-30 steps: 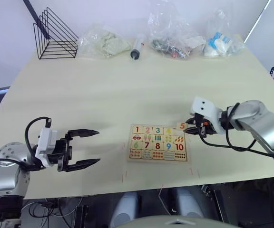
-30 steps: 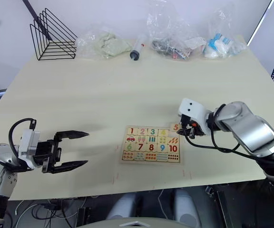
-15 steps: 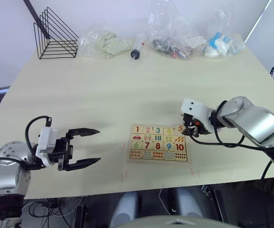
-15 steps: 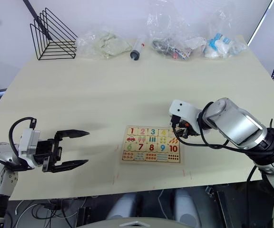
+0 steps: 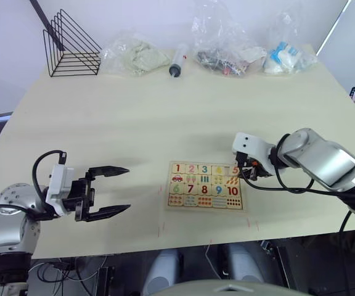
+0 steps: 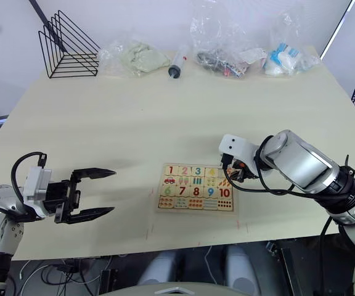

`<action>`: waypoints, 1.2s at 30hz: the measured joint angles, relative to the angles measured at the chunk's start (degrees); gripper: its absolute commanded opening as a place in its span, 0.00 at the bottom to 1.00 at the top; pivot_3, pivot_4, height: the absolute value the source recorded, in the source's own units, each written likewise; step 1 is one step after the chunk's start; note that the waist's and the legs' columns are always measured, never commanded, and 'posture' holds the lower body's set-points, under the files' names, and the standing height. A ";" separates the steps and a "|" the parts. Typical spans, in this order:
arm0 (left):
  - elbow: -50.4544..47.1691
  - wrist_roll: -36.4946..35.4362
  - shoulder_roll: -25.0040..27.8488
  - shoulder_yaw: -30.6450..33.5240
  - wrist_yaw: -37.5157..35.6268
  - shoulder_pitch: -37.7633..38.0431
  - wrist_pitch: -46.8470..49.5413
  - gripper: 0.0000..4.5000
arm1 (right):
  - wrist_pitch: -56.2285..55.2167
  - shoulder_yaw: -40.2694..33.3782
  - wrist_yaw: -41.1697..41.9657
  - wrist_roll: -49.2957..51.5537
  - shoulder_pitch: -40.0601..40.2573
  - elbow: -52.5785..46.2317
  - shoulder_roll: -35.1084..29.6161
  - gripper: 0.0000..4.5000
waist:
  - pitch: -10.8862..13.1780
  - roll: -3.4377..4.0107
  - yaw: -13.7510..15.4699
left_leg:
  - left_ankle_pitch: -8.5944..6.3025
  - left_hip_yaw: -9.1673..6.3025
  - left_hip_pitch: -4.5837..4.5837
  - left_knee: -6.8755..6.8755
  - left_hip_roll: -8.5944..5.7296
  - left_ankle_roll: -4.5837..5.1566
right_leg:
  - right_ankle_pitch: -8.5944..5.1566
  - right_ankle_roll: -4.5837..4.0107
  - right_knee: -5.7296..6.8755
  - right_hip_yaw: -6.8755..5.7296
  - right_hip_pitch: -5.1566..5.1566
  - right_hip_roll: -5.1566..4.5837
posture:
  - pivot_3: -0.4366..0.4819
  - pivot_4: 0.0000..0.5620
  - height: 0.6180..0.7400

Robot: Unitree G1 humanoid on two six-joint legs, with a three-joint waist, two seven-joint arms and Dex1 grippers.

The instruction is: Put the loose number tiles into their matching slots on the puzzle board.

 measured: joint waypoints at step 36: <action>-1.03 0.01 -0.14 0.02 0.00 0.70 0.06 1.00 | -9.76 2.13 4.42 -6.24 1.08 2.17 0.75 0.85 | -0.02 -0.01 -0.03 | 0.00 0.01 0.00 0.01 0.00 0.00 | 0.00 0.00 0.02 0.00 0.00 0.01 | 0.48 0.27 1.00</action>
